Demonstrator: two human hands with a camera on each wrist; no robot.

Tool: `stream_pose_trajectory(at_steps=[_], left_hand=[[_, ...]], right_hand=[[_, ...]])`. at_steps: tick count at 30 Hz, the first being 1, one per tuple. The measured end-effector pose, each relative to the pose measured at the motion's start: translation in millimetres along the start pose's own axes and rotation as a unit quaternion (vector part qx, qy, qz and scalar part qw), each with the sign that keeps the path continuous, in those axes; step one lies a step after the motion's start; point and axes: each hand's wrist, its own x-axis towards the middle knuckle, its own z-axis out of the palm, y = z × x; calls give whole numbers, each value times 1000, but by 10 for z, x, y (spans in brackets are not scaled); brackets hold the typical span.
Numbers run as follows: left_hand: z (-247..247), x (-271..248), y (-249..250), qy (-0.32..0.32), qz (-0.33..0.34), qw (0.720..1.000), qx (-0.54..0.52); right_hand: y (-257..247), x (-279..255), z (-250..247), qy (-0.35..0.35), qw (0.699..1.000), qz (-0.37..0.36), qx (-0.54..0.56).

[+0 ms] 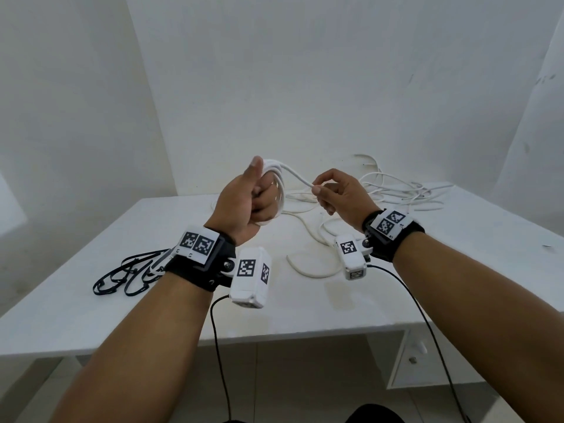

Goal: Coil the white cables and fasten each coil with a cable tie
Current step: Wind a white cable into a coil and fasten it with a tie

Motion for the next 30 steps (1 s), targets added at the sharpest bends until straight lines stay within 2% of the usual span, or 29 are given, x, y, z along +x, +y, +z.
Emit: stream_pose_trajectory(at_steps=[2, 5, 7, 11, 16, 20, 22, 25, 30], left_hand=[[29, 14, 9, 13, -3, 1000, -18], [57, 86, -7, 36, 3, 999, -20], [58, 139, -39, 56, 6, 998, -15], [32, 214, -127, 155, 12, 988, 25], [-84, 268, -242, 291, 72, 953, 52], [-223, 288, -176, 415, 124, 900, 47], [-317, 317, -156, 453, 136, 879, 61], [-419, 351, -260, 450, 139, 874, 122], [-571, 294, -516, 374, 112, 847, 361]], right_hand=[[11, 5, 100, -6, 1000, -7, -12], [31, -53, 314, -81, 991, -14, -106], [8, -103, 425, -108, 986, -12, -127], [-80, -175, 569, -137, 981, -8, -140], [-97, -248, 637, -200, 959, 20, -198], [-32, -384, 543, -259, 924, 11, -282], [5, -451, 516, -273, 917, 11, -292], [-23, -464, 545, -284, 913, -3, -293], [-256, -401, 636, -303, 901, -65, -304]])
